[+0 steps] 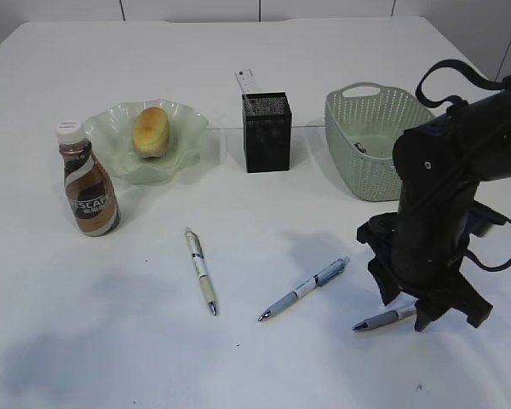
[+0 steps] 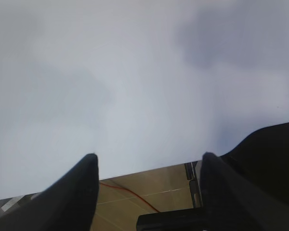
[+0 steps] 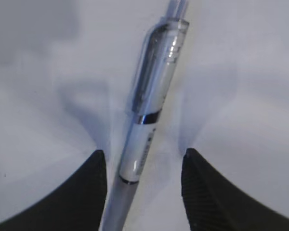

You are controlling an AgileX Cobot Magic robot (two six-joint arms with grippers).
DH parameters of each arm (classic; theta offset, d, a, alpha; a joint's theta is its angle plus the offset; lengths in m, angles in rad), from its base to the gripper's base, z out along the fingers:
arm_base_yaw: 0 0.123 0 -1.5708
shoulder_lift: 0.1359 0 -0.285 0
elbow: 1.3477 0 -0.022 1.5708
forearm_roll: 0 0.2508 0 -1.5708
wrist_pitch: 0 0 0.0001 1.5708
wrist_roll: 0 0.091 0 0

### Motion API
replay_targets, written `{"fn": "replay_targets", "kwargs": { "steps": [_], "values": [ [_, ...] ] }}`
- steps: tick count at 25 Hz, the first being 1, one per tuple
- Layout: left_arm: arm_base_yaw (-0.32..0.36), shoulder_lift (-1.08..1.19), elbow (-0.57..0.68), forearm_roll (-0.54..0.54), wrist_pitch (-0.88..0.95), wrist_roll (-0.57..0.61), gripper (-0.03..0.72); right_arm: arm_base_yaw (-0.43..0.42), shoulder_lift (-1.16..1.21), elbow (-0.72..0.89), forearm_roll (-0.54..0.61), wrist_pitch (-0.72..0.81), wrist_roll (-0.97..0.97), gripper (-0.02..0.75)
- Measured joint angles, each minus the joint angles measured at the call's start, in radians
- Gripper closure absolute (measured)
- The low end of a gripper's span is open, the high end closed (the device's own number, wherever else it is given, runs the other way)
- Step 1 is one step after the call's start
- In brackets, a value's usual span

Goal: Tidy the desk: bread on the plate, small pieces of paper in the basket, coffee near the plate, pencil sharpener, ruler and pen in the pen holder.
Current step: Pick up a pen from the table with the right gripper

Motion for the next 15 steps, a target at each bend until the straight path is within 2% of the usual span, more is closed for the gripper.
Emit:
{"fn": "replay_targets", "kwargs": {
  "steps": [15],
  "values": [
    [0.000, 0.000, 0.000, 0.000, 0.002, 0.000, 0.222, 0.000, 0.020, 0.000, 0.006, -0.064, 0.077, 0.335]
  ]
}}
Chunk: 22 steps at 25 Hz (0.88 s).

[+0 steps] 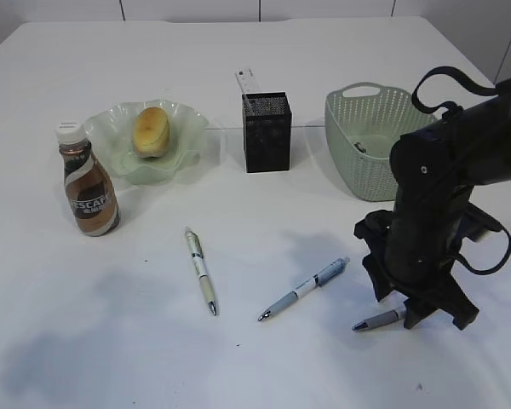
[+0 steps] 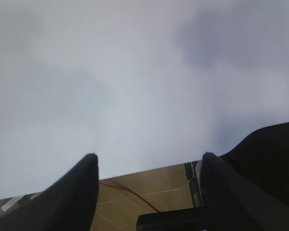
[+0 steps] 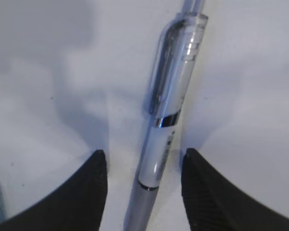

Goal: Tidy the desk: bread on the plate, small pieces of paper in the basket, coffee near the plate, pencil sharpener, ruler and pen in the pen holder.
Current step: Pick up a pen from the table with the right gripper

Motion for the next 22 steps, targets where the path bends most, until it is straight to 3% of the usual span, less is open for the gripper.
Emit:
{"fn": "replay_targets", "kwargs": {
  "steps": [13, 22],
  "values": [
    [0.000, 0.000, 0.000, 0.000, 0.000, 0.000, 0.222, 0.000, 0.018, -0.004, 0.040, -0.018, 0.042, 0.339],
    [0.000, 0.000, 0.000, 0.002, 0.000, 0.000, 0.222, 0.000, 0.018, -0.004, 0.052, -0.024, 0.044, 0.572]
  ]
}}
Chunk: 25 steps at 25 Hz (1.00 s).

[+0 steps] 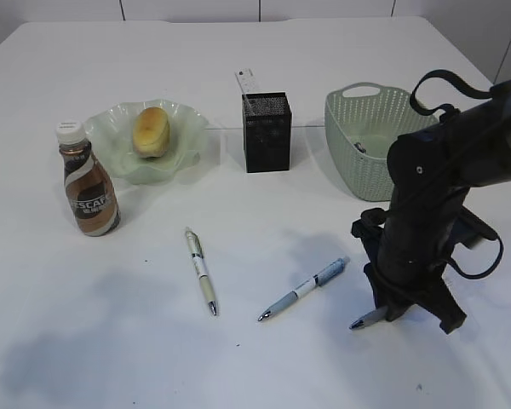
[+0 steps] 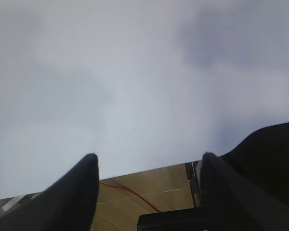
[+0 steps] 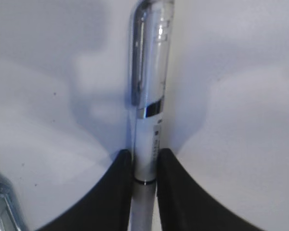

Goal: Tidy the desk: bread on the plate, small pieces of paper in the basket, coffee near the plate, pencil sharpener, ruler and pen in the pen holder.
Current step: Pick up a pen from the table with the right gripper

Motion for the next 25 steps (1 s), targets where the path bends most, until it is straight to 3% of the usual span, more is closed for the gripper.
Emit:
{"fn": "replay_targets", "kwargs": {
  "steps": [7, 21, 25],
  "values": [
    [0.000, 0.000, 0.000, 0.002, 0.000, 0.000, 0.222, 0.000, 0.000, -0.001, 0.000, -0.006, -0.088, 0.628],
    [0.000, 0.000, 0.000, 0.003, 0.000, 0.000, 0.222, 0.000, 0.000, -0.004, 0.035, -0.007, -0.359, 0.629],
    [0.000, 0.000, 0.000, 0.003, 0.000, 0.000, 0.222, 0.000, 0.008, -0.056, 0.054, 0.088, -0.489, 0.631]
  ]
}}
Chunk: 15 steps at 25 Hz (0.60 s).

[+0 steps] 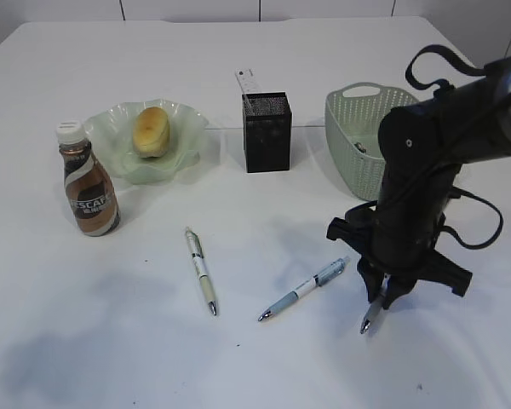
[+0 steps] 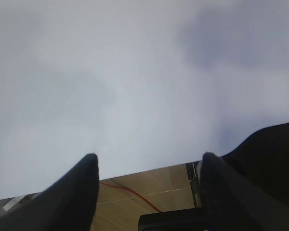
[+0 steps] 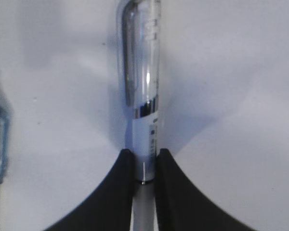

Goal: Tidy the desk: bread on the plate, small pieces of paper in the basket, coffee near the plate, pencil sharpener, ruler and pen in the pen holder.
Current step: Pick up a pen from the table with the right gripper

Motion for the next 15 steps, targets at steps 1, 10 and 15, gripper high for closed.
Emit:
{"fn": "replay_targets", "kwargs": {
  "steps": [1, 10, 15],
  "values": [
    [0.000, 0.000, 0.000, 0.000, 0.000, 0.000, 0.222, 0.000, 0.000, 0.000, 0.000, 0.000, 0.000, 0.631],
    [0.000, 0.000, 0.000, 0.000, 0.000, 0.000, 0.222, 0.000, 0.004, -0.172, -0.016, 0.187, -0.256, 0.631],
    [0.000, 0.000, 0.000, 0.000, 0.000, 0.000, 0.222, 0.000, 0.005, -0.253, -0.013, 0.278, -0.431, 0.631]
  ]
}}
